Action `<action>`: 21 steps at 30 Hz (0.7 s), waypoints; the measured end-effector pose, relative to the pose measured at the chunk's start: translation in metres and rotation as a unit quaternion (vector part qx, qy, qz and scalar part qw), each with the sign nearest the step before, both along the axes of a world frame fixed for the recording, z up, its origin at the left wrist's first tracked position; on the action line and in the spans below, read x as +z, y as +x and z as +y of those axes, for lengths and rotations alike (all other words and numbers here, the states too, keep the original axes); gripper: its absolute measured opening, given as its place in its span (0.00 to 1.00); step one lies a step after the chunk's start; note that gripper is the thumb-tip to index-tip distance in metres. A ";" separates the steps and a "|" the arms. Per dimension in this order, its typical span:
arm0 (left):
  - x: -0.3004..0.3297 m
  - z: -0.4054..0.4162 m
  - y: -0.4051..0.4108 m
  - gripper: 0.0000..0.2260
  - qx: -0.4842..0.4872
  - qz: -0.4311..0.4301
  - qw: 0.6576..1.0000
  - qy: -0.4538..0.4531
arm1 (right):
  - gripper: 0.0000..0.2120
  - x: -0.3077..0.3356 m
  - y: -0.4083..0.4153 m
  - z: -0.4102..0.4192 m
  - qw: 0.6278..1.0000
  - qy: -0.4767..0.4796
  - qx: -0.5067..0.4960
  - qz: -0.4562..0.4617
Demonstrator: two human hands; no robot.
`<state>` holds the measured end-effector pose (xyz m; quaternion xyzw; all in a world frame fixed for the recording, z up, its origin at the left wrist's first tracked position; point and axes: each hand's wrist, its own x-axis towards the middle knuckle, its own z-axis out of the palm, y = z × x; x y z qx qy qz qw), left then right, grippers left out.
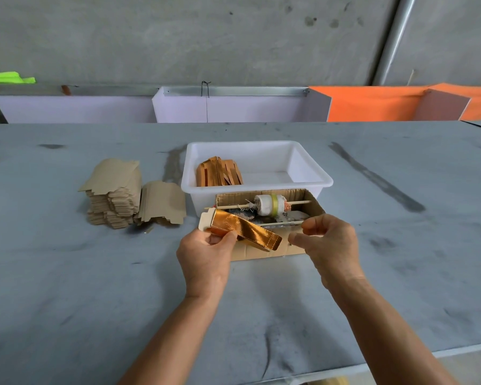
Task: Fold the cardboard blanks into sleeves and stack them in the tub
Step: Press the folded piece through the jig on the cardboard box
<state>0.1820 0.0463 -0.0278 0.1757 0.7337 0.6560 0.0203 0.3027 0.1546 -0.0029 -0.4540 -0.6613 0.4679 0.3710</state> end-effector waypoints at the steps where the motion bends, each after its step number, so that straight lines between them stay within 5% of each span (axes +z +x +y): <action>1: 0.000 0.000 0.001 0.12 -0.001 -0.008 1.000 0.005 | 0.13 -0.001 0.000 0.000 1.000 -0.003 -0.005 0.001; 12: -0.002 -0.006 0.012 0.15 -0.027 -0.136 0.986 0.095 | 0.12 -0.007 0.010 0.003 0.997 -0.074 0.006 0.026; 21: 0.005 -0.011 0.035 0.06 -0.090 -0.249 0.947 0.180 | 0.11 0.010 0.020 -0.036 0.984 -0.097 0.106 0.105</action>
